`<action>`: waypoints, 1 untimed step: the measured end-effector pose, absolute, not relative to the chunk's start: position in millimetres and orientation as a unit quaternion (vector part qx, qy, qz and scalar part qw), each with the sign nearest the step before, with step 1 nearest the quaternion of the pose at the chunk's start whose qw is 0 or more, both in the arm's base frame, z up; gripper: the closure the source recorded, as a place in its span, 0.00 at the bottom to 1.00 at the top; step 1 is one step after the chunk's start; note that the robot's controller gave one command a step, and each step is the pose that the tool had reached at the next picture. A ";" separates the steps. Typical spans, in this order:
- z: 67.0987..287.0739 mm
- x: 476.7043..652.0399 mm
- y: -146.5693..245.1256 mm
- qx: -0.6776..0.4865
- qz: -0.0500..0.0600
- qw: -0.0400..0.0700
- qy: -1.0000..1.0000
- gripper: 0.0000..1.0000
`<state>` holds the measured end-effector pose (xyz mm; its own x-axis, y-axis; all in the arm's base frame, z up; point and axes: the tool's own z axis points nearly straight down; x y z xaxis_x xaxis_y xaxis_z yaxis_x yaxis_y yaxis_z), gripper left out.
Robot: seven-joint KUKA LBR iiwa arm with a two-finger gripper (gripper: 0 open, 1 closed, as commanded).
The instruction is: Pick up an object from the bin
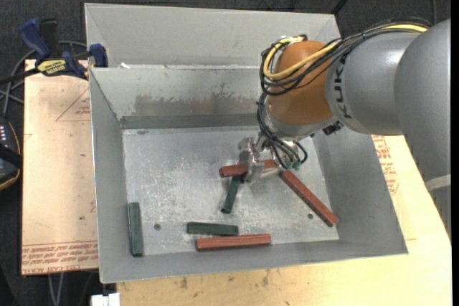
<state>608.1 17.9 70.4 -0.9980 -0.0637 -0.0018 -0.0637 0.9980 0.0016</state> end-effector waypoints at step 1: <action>151.0 626.8 79.6 -0.255 0.001 0.005 0.967 1.00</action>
Offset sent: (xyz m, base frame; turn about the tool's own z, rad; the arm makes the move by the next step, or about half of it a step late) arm 0.0165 0.0589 0.0778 -0.4521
